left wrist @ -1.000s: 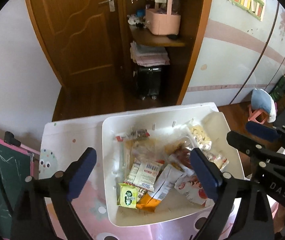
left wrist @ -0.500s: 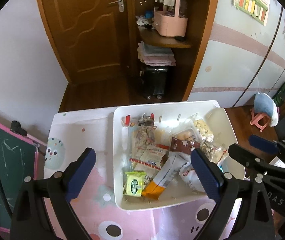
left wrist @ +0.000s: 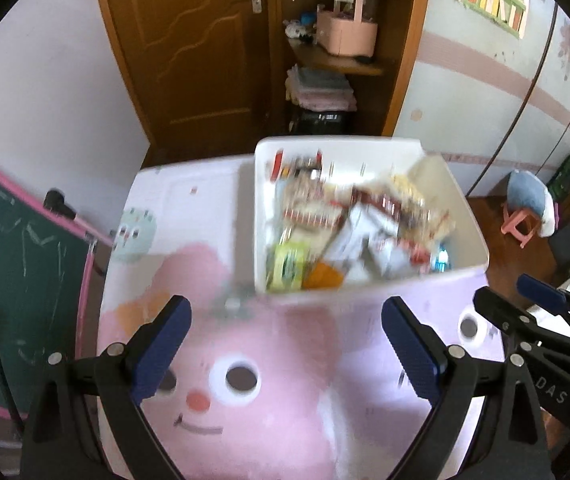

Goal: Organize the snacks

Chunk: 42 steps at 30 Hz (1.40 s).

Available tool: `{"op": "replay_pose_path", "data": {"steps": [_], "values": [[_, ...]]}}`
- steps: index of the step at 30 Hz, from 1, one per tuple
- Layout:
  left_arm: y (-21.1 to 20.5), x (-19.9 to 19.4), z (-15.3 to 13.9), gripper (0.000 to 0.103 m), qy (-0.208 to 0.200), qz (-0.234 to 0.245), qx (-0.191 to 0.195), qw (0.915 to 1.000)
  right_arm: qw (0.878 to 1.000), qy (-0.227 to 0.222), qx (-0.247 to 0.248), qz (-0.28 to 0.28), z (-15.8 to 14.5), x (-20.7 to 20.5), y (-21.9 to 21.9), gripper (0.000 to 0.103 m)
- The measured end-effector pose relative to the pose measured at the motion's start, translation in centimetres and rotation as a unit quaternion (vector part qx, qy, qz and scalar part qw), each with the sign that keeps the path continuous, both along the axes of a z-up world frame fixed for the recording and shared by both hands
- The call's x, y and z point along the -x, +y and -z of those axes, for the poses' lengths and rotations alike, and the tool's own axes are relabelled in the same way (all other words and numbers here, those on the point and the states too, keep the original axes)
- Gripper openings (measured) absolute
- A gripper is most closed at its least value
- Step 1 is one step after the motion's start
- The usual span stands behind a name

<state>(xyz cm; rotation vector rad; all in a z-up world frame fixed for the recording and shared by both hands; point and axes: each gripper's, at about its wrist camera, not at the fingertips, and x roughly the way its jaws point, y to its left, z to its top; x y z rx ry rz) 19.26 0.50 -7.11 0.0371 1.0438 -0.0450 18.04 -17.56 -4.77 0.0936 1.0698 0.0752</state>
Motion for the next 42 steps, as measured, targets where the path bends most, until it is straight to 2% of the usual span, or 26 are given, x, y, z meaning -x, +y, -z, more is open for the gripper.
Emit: {"op": "replay_pose_path", "data": {"steps": [9,18,24,30,42], "values": [[2.4,9.2,0.1,0.096,0.018,-0.011,-0.003,0.9998,1.000,0.018,-0.002,0.009,0.5,10.1,1.8,0.065],[4.5,14.5,-1.9,0.096,0.015,-0.026,0.015,0.9994,0.999,0.023,-0.017,0.038,-2.0,15.7,2.7,0.065],[4.4,16.4,-2.3,0.096,0.014,-0.017,0.017,0.9996,0.999,0.009,-0.010,0.043,-3.6,17.4,3.1,0.065],[4.3,16.6,-2.2,0.096,0.022,-0.019,0.016,0.9994,0.999,0.006,-0.006,0.036,-4.0,17.8,3.7,0.065],[3.7,16.2,-2.5,0.096,0.010,-0.014,0.013,0.9998,1.000,0.002,0.001,0.026,-4.3,17.3,4.2,0.065]]}}
